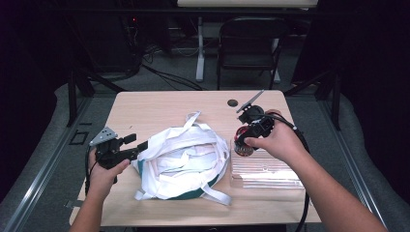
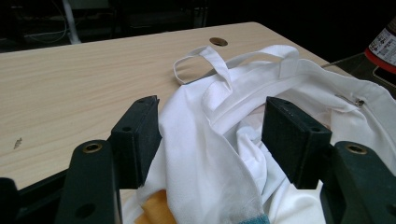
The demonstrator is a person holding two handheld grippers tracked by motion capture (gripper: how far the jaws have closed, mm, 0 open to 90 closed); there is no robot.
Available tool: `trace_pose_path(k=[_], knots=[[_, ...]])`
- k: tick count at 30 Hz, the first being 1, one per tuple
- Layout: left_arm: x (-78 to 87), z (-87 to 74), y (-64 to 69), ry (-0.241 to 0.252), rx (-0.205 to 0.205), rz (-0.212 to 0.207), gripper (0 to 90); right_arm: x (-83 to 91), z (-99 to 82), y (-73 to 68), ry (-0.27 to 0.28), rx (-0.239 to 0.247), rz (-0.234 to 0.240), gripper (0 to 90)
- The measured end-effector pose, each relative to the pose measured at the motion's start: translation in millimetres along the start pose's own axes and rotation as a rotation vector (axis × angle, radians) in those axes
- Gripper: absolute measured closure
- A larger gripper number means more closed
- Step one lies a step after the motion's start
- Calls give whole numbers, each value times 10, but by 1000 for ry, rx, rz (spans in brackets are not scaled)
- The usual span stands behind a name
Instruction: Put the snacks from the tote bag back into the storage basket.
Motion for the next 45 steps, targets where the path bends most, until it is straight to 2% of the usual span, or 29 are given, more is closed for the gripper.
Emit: trace_pose_path(k=[12,21,22,24,29,30,31,37,41,45], knots=[[-2,-3,-1,-2,3,1,371,-109,-88,47,-22,-12,-6,251],[2,-4,-2,-3,3,1,371,-249,-168,95,-14,-55,-12,251],[4,-3,-5,-4,1,1,371,-256,-187,112,-34,-46,-15,251],[2,-4,-3,-4,3,1,371,-300,-204,114,-16,-63,-17,251],[-9,-8,4,-4,1,0,371,-367,-265,139,-41,-58,-18,251],[-9,-8,4,-4,2,0,371,-399,-273,129,-27,-73,-15,251],[-9,-9,3,-4,2,-1,371,-414,-292,137,-44,-64,-19,251],[-8,-8,2,-3,2,-1,371,-495,-331,135,-51,-57,-21,251],[-4,-7,1,-4,1,0,371,-577,-357,107,-42,-75,-21,251],[-8,-6,6,0,7,-2,371,-626,-381,93,-58,-69,-27,251]])
Point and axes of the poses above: each handheld gripper's, and its own axes: x roughly backward along the jaws, z roughly out of its top, y roughly to its right, the point moved 6 cm from there along -x, roughly forward along the jaws, and after that the axes turned 1 degree about x, right-handed, at the moved point
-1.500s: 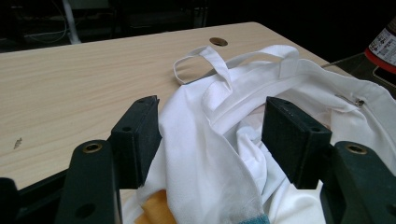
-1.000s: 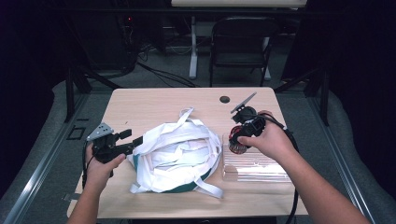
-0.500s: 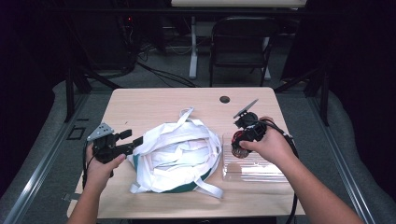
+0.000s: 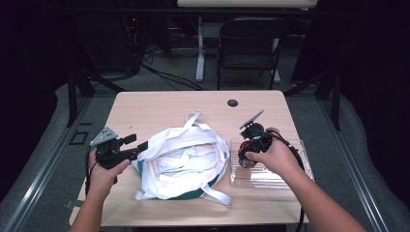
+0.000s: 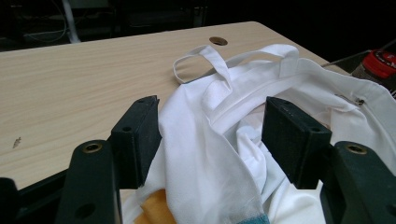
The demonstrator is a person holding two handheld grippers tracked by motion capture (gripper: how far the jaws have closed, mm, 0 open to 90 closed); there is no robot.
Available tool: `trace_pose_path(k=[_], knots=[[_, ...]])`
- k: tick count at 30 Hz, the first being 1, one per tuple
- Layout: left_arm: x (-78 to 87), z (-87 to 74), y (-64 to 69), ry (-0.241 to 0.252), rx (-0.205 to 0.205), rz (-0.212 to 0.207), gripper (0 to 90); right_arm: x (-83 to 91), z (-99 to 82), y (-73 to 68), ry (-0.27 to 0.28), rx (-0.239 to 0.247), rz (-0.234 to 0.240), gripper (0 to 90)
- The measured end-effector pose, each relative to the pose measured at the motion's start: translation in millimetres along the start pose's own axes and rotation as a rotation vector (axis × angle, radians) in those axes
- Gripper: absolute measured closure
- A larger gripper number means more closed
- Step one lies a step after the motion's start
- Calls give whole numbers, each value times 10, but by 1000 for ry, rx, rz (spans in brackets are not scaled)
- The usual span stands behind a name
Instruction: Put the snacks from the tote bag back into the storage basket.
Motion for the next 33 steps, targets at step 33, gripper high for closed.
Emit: trace_pose_path(k=[33], knots=[[6,-4,-14,-5,-4,4,371,-406,-96,-72,-21,-20,-12,251]])
Point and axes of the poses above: each handheld gripper's, and its own axes: x roughly backward along the jaws, z roughly out of its top, y roughly to its right, the point moved 6 cm from there along -x, roughly forward along the jaws, and after that the axes turned 1 degree about x, right-handed, at the moved point
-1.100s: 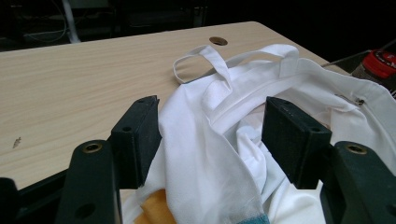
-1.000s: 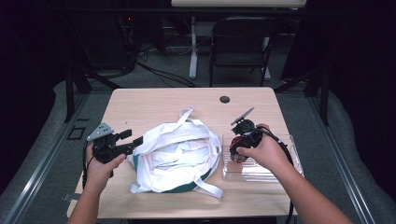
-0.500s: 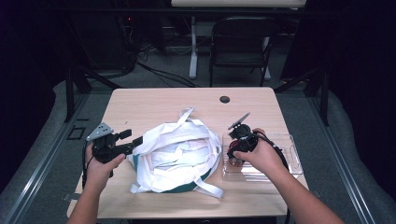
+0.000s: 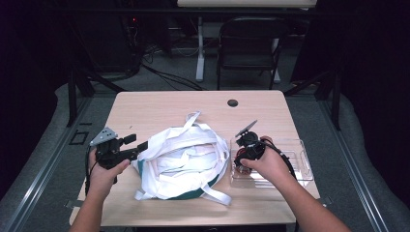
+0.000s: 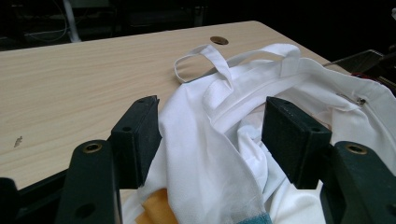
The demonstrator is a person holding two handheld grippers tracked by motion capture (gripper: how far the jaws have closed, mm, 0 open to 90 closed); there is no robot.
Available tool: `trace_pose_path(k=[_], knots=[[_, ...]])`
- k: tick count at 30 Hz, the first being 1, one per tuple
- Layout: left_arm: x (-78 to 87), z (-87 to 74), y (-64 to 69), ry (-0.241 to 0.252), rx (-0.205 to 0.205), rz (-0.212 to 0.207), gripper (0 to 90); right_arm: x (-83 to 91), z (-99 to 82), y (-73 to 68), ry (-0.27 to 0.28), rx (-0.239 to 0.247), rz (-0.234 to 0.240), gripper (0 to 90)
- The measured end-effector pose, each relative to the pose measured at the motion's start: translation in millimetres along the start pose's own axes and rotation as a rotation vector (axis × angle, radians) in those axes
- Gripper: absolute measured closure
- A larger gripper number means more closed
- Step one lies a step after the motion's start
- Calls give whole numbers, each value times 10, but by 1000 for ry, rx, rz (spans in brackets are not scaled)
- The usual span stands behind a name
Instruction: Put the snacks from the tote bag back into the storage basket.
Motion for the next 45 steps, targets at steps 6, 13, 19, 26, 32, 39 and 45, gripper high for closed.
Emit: trace_pose_path(k=[6,13,19,26,32,39,45], knots=[[-1,-1,2,-2,-2,-1,371,-22,-7,-6,3,-8,3,251],[0,-2,1,-3,0,0,371,-54,-13,-20,-2,5,4,251],[1,-1,2,-3,-4,-1,371,-60,-15,-36,3,-3,15,251],[8,4,4,2,1,-2,371,-61,-22,-34,9,8,14,250],[5,3,5,0,-1,0,371,-64,-28,-22,0,0,23,250],[6,4,7,0,-1,0,371,-71,-35,-20,9,-11,40,250],[9,5,6,1,0,0,371,-72,-38,-7,8,-6,34,249]])
Point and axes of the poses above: each handheld gripper's, and its own axes: x roughly backward along the jaws, z roughly out of its top, y roughly to its right, the point moved 6 cm from there along -x, roughly forward along the jaws, and after that the axes turned 1 degree about x, right-handed, at the moved point
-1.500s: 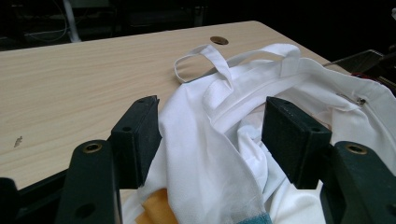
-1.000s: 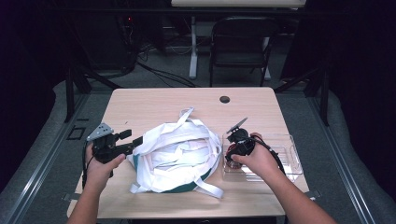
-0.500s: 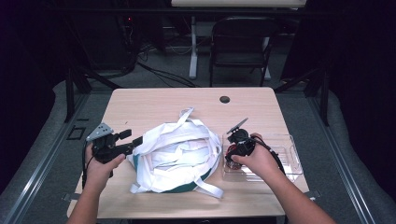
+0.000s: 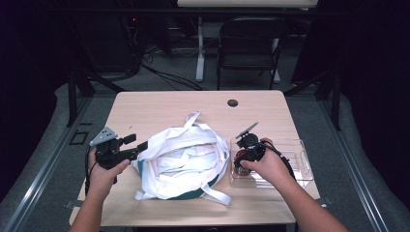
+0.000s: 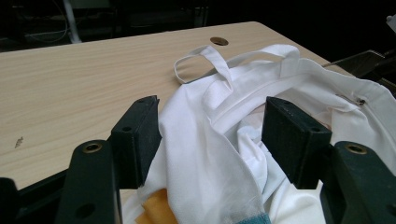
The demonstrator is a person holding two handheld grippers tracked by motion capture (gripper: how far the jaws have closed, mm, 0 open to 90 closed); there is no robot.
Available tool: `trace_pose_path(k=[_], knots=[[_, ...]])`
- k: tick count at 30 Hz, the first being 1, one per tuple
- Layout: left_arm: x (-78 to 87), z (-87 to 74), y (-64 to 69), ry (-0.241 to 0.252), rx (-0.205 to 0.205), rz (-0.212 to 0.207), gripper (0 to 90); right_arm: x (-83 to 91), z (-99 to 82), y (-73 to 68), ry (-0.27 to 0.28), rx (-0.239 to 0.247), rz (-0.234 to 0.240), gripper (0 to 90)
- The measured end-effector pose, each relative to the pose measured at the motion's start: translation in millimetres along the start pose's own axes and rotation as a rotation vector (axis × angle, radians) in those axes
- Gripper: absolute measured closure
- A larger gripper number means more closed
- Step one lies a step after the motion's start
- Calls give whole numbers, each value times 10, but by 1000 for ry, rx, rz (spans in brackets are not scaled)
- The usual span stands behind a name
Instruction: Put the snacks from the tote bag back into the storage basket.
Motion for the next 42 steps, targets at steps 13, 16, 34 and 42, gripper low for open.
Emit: trace_pose_path(k=[13,16,34,42], knots=[[-1,0,0,0,0,0,371,-2,-1,2,3,-4,2,248],[-1,0,1,0,0,1,371,-7,-1,-2,11,-11,5,248],[-44,3,5,-3,2,-4,371,124,-28,13,26,-6,18,255],[-35,-7,-2,-5,10,-3,371,157,-37,12,37,-10,16,258]])
Point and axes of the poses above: each handheld gripper's, and its own axes: x roughly backward along the jaws, z roughly out of its top, y roughly to its right, the point moved 6 cm from there along -x, roughly forward along the jaws, and after that the axes turned 1 degree about x, right-handed, at the moved point
